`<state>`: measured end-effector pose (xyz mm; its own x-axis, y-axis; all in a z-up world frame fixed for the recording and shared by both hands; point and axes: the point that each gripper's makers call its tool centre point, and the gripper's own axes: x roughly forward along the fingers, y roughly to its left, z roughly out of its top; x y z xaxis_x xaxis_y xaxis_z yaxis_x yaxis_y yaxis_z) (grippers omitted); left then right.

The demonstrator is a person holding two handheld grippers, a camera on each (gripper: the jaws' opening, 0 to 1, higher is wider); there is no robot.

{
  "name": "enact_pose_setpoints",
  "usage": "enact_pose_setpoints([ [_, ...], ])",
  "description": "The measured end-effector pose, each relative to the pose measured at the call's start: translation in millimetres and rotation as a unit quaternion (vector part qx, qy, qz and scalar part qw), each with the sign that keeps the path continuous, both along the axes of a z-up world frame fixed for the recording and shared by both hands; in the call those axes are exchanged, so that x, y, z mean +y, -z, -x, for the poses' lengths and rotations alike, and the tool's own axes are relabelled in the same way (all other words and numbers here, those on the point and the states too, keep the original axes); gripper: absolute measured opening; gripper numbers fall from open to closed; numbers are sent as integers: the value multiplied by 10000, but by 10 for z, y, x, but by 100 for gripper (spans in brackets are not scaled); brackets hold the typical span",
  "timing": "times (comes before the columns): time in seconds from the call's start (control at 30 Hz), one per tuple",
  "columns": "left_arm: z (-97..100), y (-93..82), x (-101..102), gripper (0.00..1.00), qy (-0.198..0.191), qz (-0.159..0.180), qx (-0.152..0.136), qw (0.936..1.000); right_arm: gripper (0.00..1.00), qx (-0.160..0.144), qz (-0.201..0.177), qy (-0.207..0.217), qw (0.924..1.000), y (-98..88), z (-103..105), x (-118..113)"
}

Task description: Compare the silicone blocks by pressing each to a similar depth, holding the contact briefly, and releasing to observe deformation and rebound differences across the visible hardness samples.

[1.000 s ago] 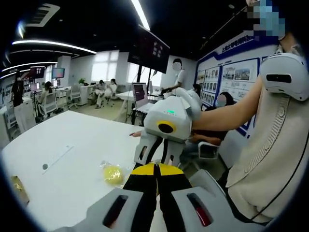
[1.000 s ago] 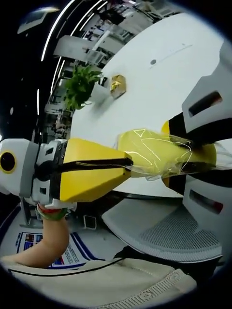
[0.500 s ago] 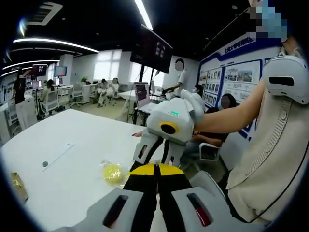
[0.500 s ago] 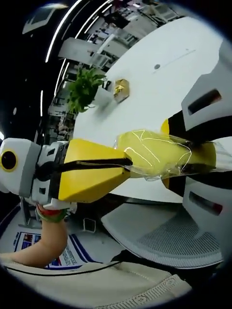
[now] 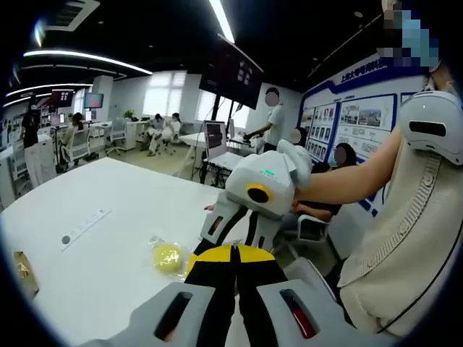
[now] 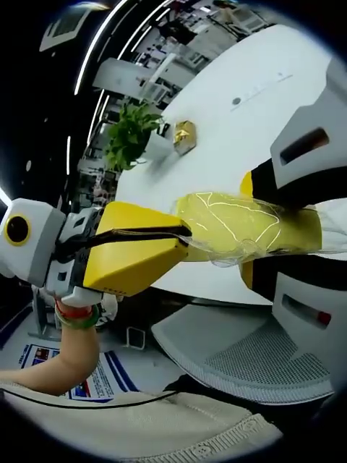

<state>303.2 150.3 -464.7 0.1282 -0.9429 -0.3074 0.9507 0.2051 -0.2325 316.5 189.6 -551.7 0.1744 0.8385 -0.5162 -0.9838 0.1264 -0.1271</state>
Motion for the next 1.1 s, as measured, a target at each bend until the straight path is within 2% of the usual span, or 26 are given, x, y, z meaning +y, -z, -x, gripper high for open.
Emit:
enact_pose_setpoints([
  [0.43,-13,3,16,0,-31,25,33,10000,25,61,67,5,10000,17,6,8],
  [0.5,-17,8,20,0,-39,31,42,10000,25,163,73,18,9998,28,12,11],
  [0.63,-25,17,27,0,-62,49,74,9999,27,179,110,4,9998,44,19,13],
  [0.83,-47,28,43,0,-189,246,337,9990,31,281,162,-5,9995,62,29,-5],
  [0.97,-53,19,56,0,-247,327,388,9984,34,374,146,-7,9992,65,50,-10],
  [1.1,-65,21,73,0,-322,390,449,9977,37,327,102,86,9994,51,32,-19],
])
